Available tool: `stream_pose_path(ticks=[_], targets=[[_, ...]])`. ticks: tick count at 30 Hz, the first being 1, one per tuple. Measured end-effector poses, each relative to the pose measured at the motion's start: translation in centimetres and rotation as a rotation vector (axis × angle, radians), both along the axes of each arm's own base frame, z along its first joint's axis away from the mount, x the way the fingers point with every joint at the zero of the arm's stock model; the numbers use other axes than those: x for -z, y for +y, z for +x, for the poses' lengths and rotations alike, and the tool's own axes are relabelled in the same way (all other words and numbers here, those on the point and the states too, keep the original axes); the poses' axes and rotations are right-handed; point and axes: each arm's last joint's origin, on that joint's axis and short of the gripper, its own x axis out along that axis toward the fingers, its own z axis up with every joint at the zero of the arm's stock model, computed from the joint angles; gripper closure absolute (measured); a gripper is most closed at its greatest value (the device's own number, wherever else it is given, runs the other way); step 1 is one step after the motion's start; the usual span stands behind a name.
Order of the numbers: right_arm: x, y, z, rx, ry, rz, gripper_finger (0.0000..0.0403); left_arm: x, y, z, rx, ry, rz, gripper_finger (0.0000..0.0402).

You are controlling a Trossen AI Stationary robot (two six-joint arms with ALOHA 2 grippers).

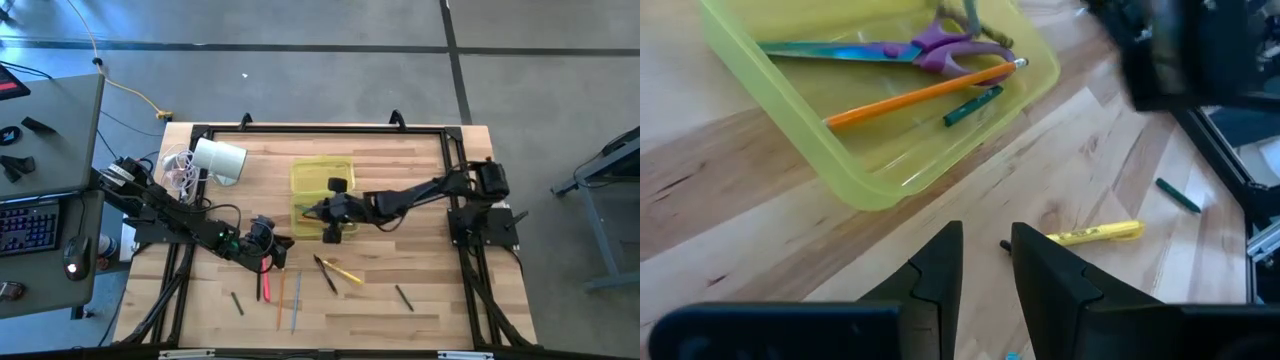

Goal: Pick & place school supplies into a supply box
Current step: Put the light green pencil into the supply box, then put the green crayon into the supply box

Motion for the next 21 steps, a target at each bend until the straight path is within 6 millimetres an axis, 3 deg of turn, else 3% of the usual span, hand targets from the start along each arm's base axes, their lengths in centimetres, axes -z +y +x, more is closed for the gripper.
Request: stream_pose_path(ticks=[9, 15, 21], targets=[[0.7, -1.1, -0.3, 0.027, 0.059, 0.098, 0.0378, 0.1, -0.1, 0.0, 0.045, 0.025, -0.002, 0.0277], [0.7, -1.3, -0.3, 0.03, 0.057, 0.104, 0.0334, -0.1, -0.7, 0.1, 0.335, 0.081, 0.084, 0.0277], [-0.7, -0.6, -0.5, 0.02, 0.024, 0.086, 0.029, -0.1, -0.8, 0.0, 0.421, 0.101, 0.113, 0.0277]])
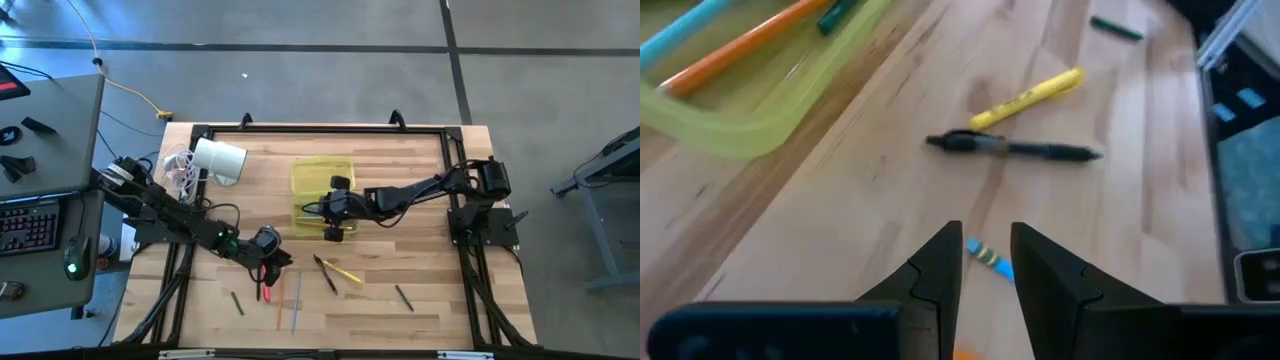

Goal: Pick & place school supplies into a supply box
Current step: Put the green crayon into the supply box

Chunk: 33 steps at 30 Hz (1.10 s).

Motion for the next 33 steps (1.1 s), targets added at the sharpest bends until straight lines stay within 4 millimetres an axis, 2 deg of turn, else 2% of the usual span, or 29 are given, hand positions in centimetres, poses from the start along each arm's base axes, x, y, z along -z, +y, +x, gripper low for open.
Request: stream_pose_path(ticks=[5, 10, 13, 17, 20, 28, 33], targets=[[-4.0, 2.4, -1.2, -0.076, -0.104, 0.021, 0.028, -0.2, 0.4, -0.6, -0.016, 0.039, 0.039, 0.0277], [-7.7, 4.9, -3.7, -0.15, -0.148, 0.041, 0.0279, -1.1, 1.3, -2.2, -0.033, 0.121, 0.089, 0.0277], [-9.0, 6.4, -5.2, -0.152, -0.162, 0.128, 0.0279, -1.5, 1.8, -3.2, -0.032, 0.172, 0.131, 0.0277], [-8.8, 8.2, -6.9, -0.205, -0.135, 0.253, 0.0279, -1.0, 2.5, -4.0, 0.067, 0.272, 0.314, 0.0277], [-7.9, 9.7, -7.9, -0.251, -0.106, 0.316, 0.0279, -0.4, 2.6, -4.3, 0.118, 0.336, 0.382, 0.0277], [-5.3, 12.2, -9.9, -0.245, -0.052, 0.343, 0.0279, 0.8, 2.2, -3.6, 0.138, 0.364, 0.368, 0.0277], [-5.1, 12.5, -10.0, -0.246, -0.055, 0.355, 0.0279, 2.1, 1.9, -3.2, 0.129, 0.395, 0.371, 0.0277]])
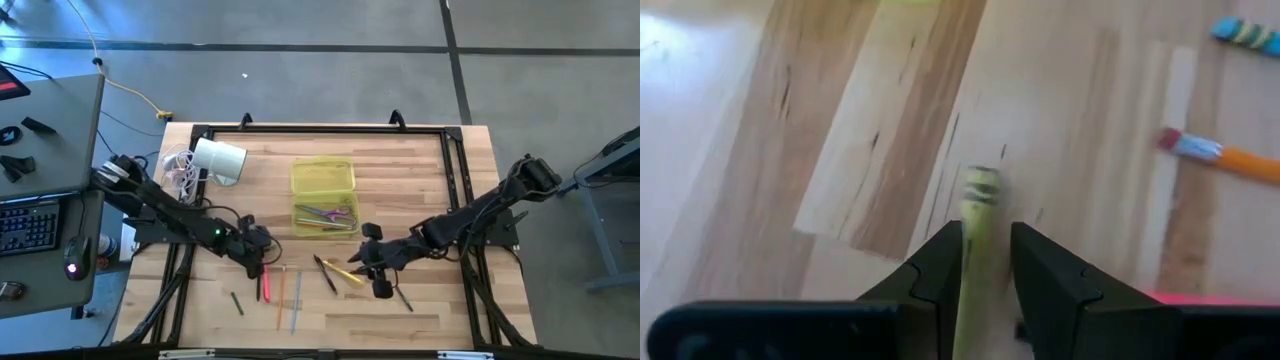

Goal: Pick & place school supplies into a supply box
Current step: Put the green crayon into the supply box

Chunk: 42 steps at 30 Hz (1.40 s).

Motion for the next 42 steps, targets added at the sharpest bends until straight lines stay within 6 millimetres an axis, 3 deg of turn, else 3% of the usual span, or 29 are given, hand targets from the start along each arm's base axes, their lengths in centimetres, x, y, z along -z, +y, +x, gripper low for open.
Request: stream_pose_path(ticks=[10, 19, 26, 32, 38, 42], targets=[[-0.1, 0.2, 0.0, 0.0, -0.01, 0.028, 0.0279, 2.0, -0.3, 0.8, -0.047, -0.024, 0.028, 0.028], [-0.1, 0.2, 0.0, 0.001, -0.008, 0.03, 0.0279, 3.3, -0.1, 0.6, -0.137, -0.107, -0.023, 0.037], [-0.1, 0.2, 0.0, 0.0, -0.009, 0.028, 0.0279, 3.1, 0.0, 0.8, -0.19, -0.161, -0.028, 0.0371], [-0.2, 0.2, 0.0, -0.001, -0.01, 0.029, 0.0279, 1.4, -0.1, 1.7, -0.171, -0.214, 0.106, 0.0339], [-0.2, 0.2, 0.1, -0.002, -0.016, 0.036, 0.0279, -2.4, -1.1, 3.8, -0.12, -0.283, 0.176, 0.0341], [-0.3, 0.2, 0.1, -0.003, -0.021, 0.037, 0.0279, -6.4, -1.7, 5.9, -0.056, -0.365, 0.302, 0.0349]])
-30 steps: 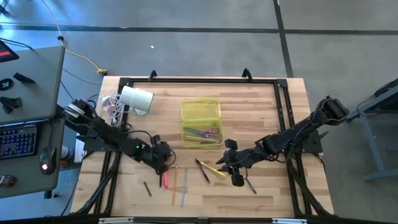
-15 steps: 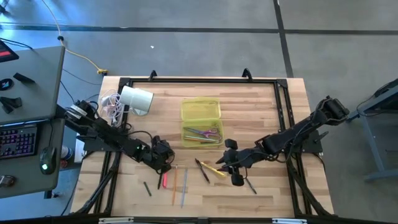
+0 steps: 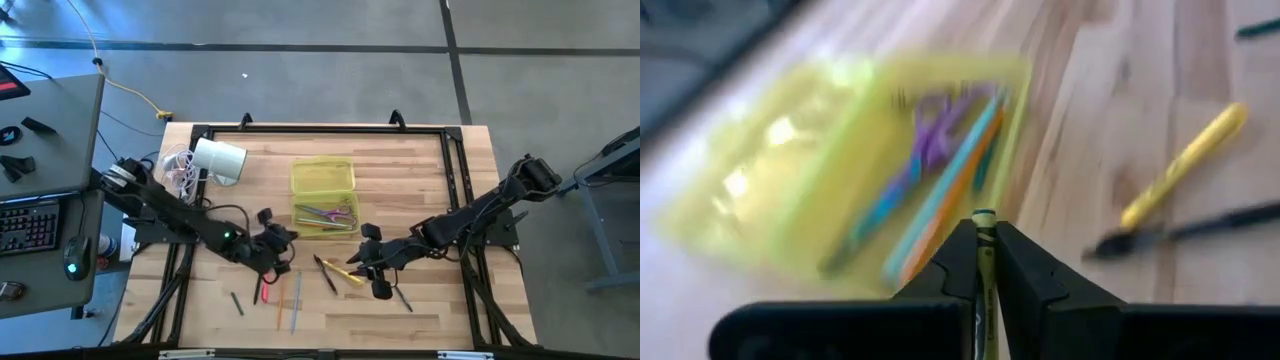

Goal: Pick & place school supplies into a supply box
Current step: Put the green crayon into the supply box, then put the yellow pen into the supply box

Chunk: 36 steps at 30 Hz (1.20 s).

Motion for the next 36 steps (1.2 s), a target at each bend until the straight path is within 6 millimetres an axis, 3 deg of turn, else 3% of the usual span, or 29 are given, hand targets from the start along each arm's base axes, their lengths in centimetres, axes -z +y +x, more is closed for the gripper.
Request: stream_pose_path(ticks=[4, 8, 11, 16, 26, 31, 36], targets=[[0.0, 0.0, 0.0, 0.017, 0.005, 0.029, 0.0279, -3.3, 1.6, 2.5, 0.008, -0.036, 0.014, 0.0344], [0.1, 0.1, -0.1, -0.008, 0.047, 0.1, 0.0279, -4.3, 5.1, 4.0, -0.066, -0.059, -0.064, 0.0335], [0.3, 0.3, -0.3, -0.042, 0.084, 0.13, 0.0279, -3.4, 8.2, 5.0, -0.148, -0.055, -0.155, 0.0335], [0.5, 0.2, -0.4, -0.031, 0.106, 0.113, 0.0279, 0.2, 11.7, 6.6, -0.17, 0.045, -0.282, 0.0339], [0.6, 0.1, -0.5, -0.028, 0.12, 0.104, 0.0279, 5.7, 12.9, 9.5, -0.16, 0.03, -0.323, 0.0318], [0.7, 0.1, -0.5, -0.026, 0.123, 0.099, 0.0279, 6.5, 12.8, 9.8, -0.161, 0.065, -0.319, 0.0288], [1.2, 0.3, -0.6, -0.018, 0.149, 0.075, 0.0279, 5.6, 12.8, 10.0, -0.155, 0.023, -0.321, 0.025]])
